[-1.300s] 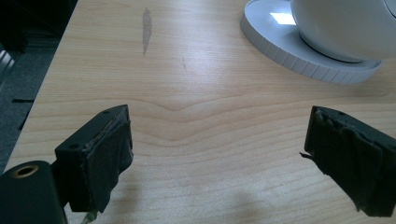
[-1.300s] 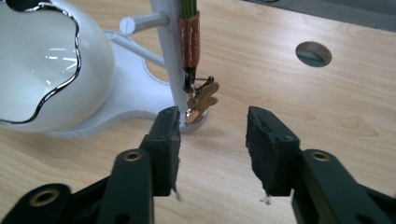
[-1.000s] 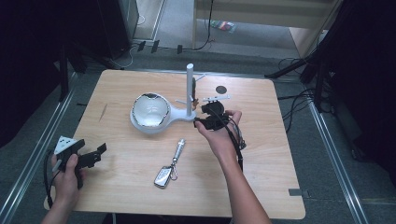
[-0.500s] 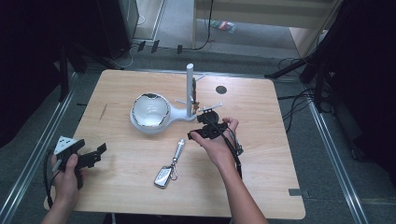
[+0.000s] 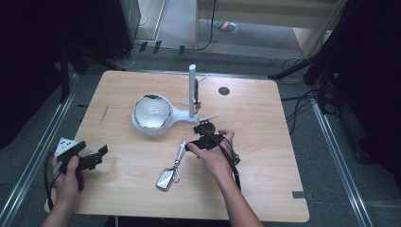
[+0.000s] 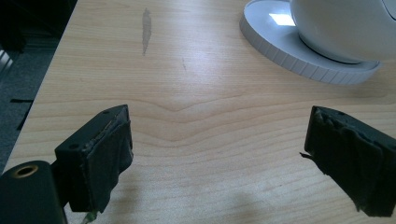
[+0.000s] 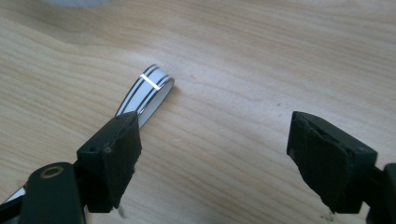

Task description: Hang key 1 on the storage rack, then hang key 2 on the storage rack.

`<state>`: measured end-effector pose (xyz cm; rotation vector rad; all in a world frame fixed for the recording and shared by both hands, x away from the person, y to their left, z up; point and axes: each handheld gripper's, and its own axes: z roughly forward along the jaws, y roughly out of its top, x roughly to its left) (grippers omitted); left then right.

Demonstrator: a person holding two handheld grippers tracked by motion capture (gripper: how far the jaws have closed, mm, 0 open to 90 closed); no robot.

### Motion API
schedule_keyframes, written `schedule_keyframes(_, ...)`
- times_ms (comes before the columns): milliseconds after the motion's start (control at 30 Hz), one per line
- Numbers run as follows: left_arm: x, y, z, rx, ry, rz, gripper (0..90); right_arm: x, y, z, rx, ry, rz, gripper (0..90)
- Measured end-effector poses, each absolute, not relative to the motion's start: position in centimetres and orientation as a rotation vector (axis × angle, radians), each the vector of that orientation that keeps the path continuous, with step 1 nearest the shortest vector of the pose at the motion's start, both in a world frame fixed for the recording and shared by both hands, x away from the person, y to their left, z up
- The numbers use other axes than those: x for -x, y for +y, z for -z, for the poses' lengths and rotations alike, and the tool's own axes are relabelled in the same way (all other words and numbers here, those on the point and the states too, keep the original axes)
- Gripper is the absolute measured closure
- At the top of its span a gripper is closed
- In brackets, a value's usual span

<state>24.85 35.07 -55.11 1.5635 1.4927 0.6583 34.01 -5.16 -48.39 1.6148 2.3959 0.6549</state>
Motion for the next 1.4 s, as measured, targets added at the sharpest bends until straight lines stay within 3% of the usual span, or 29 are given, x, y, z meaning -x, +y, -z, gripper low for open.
schedule_keyframes(433, -24.9, 35.0, 55.1, -1.561, 1.493, -0.661, 8.0, -32.9, -3.5, 49.2, -1.604, 2.454, -0.648, 23.5)
schedule_keyframes(1033, -24.9, 35.1, 55.1, -1.562, 1.493, -0.657, 8.0, -32.5, -1.7, 49.9, -1.678, 2.47, -0.682, 39.6)
schedule_keyframes(1133, -24.9, 35.1, 55.1, -1.562, 1.492, -0.658, 8.1, -32.6, -1.5, 50.1, -1.676, 2.483, -0.661, 47.6)
schedule_keyframes(1400, -24.9, 35.1, 55.1, -1.561, 1.492, -0.657, 8.0, -32.7, -0.8, 50.7, -1.708, 2.483, -0.641, 50.4)
